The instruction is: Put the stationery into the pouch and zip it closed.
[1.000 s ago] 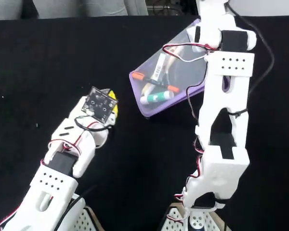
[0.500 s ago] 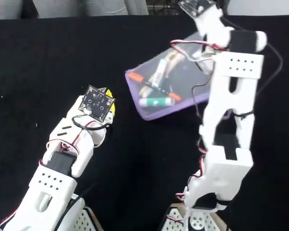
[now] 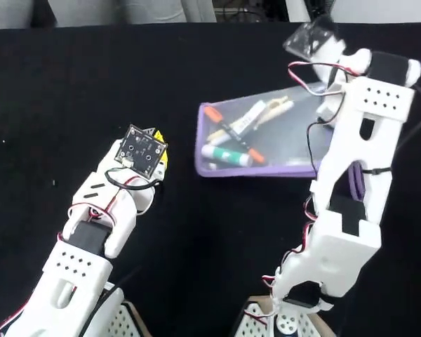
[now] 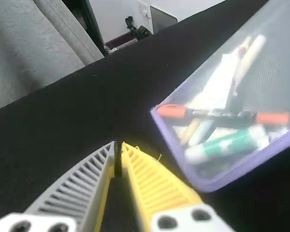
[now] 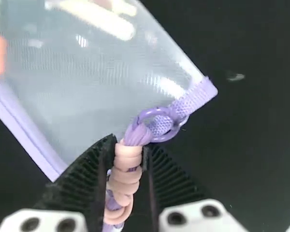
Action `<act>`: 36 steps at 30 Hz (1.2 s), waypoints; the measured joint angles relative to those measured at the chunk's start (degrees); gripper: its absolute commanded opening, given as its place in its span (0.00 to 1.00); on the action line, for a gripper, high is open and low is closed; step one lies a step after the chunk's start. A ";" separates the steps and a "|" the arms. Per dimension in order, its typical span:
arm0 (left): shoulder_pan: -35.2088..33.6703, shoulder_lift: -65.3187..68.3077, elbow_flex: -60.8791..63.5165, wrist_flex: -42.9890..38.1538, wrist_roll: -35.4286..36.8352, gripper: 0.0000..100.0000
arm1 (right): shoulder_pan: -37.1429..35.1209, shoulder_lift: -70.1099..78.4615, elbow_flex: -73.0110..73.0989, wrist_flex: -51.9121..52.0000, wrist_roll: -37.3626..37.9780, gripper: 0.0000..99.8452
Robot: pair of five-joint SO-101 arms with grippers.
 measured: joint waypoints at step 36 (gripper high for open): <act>-0.09 0.00 0.00 0.00 0.00 0.03 | -40.44 -24.00 59.60 -47.56 -24.26 0.02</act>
